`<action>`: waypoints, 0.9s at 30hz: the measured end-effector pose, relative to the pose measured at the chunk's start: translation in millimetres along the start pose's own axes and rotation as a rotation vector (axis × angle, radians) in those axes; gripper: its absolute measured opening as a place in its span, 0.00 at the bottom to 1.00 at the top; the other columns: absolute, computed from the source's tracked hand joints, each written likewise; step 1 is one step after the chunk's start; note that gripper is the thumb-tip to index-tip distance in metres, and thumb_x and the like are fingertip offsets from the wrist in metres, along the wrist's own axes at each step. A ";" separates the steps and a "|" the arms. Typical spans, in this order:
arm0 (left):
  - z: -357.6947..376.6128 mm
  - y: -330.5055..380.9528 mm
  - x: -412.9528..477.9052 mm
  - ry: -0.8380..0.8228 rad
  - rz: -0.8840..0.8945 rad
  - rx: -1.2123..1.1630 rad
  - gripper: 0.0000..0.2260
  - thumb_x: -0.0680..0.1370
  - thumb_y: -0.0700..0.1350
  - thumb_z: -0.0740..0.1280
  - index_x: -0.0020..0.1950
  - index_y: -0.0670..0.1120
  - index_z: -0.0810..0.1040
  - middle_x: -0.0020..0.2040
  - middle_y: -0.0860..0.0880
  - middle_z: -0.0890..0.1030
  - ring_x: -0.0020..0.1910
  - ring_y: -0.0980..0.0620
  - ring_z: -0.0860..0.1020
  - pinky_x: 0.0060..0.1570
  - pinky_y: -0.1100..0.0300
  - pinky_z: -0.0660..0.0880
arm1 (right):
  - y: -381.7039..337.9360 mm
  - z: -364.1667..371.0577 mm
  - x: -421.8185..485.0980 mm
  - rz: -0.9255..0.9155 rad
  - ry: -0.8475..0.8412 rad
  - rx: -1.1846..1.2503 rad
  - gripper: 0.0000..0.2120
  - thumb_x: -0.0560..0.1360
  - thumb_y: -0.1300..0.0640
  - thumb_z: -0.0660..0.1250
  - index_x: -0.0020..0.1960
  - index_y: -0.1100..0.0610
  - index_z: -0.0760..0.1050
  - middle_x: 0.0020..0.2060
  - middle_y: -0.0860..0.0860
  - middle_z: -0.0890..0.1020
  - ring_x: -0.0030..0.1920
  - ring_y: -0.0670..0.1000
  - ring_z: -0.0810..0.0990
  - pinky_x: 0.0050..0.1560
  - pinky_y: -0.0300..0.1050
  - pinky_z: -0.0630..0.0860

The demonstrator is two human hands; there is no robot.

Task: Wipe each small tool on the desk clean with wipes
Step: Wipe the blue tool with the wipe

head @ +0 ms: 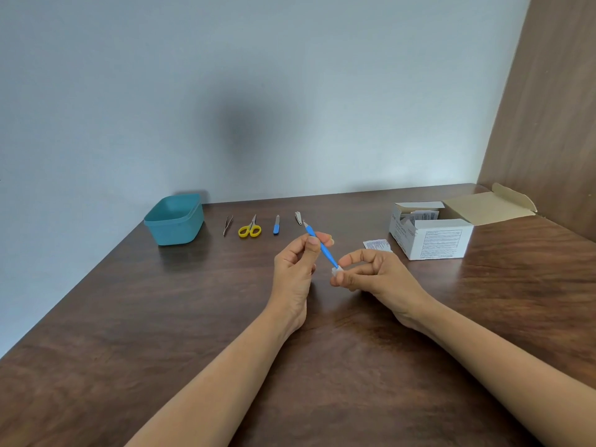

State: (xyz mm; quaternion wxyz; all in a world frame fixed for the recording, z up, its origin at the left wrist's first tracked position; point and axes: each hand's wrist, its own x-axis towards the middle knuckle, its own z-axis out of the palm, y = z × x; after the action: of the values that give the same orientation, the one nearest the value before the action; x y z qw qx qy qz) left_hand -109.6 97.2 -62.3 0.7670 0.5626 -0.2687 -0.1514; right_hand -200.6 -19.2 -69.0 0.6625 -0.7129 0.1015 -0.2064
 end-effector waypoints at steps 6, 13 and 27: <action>-0.3 -0.6 1.0 0.001 -0.002 -0.013 0.14 0.79 0.46 0.64 0.37 0.57 0.84 0.43 0.58 0.84 0.48 0.60 0.76 0.47 0.57 0.65 | -0.1 -2.0 0.0 -0.034 -0.075 0.004 0.06 0.77 0.63 0.65 0.51 0.63 0.78 0.39 0.57 0.85 0.32 0.43 0.77 0.39 0.33 0.74; -0.3 -1.6 1.6 0.020 0.013 -0.035 0.14 0.79 0.46 0.64 0.37 0.56 0.83 0.42 0.57 0.84 0.45 0.62 0.76 0.44 0.59 0.65 | 0.0 -3.1 1.6 0.000 -0.056 0.022 0.13 0.70 0.62 0.72 0.52 0.64 0.76 0.40 0.61 0.85 0.39 0.49 0.83 0.40 0.36 0.75; -1.9 -3.9 3.6 0.022 0.004 -0.026 0.09 0.80 0.45 0.64 0.43 0.52 0.81 0.43 0.57 0.85 0.45 0.61 0.77 0.47 0.56 0.65 | -0.5 -4.4 0.7 -0.035 -0.085 0.051 0.05 0.74 0.66 0.67 0.50 0.61 0.76 0.36 0.55 0.86 0.43 0.52 0.83 0.42 0.35 0.76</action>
State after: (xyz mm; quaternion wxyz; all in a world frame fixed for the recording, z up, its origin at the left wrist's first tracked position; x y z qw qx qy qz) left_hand -105.4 95.4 -65.5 0.7775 0.5535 -0.2596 -0.1472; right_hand -202.0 -23.5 -68.2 0.6806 -0.7054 0.0557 -0.1900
